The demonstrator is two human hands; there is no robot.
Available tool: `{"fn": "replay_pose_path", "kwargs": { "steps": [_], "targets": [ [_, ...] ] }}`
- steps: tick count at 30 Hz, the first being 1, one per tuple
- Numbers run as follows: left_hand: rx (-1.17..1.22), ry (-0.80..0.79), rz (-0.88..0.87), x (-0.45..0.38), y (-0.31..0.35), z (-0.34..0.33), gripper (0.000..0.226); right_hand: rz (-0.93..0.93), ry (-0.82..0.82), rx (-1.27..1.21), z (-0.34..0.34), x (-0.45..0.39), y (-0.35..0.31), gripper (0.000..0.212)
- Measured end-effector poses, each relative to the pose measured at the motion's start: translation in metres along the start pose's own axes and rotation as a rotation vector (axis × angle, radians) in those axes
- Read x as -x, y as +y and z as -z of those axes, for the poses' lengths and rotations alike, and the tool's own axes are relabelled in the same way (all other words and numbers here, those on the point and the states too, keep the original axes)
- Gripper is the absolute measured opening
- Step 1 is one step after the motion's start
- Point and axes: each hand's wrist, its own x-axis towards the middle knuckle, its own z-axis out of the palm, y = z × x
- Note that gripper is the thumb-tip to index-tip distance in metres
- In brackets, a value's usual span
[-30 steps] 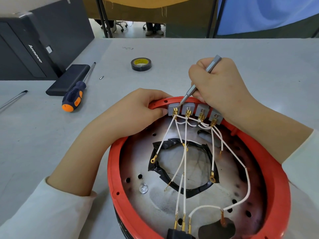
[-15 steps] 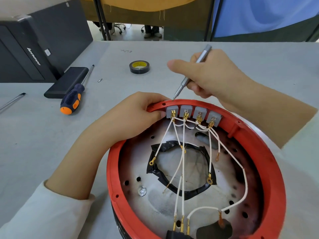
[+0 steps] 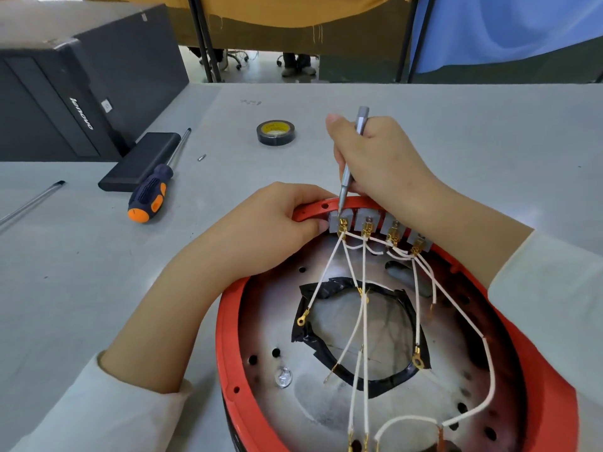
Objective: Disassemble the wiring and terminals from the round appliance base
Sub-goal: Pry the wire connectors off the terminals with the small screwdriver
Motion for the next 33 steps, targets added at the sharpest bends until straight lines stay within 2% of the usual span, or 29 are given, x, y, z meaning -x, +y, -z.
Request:
{"fn": "replay_pose_path", "kwargs": {
  "steps": [8,17,22,27,33],
  "targets": [
    [-0.019,0.006,-0.001,-0.001,-0.001,0.000,0.022,-0.053,0.019,-0.007,0.000,-0.005,0.004,0.048],
    [-0.001,0.003,0.008,-0.001,-0.001,0.000,0.021,-0.215,-0.033,0.003,-0.004,-0.010,0.005,0.037],
    [-0.009,-0.001,0.011,-0.001,-0.001,0.001,0.023,-0.270,-0.098,0.086,-0.006,-0.013,0.003,0.035],
    [-0.013,-0.004,0.004,-0.002,-0.001,0.000,0.022,-0.271,-0.119,0.076,-0.006,-0.012,0.002,0.036],
    [-0.024,0.000,0.000,-0.002,-0.001,0.000,0.019,-0.165,-0.015,-0.016,-0.001,-0.007,0.002,0.044]
  ]
}}
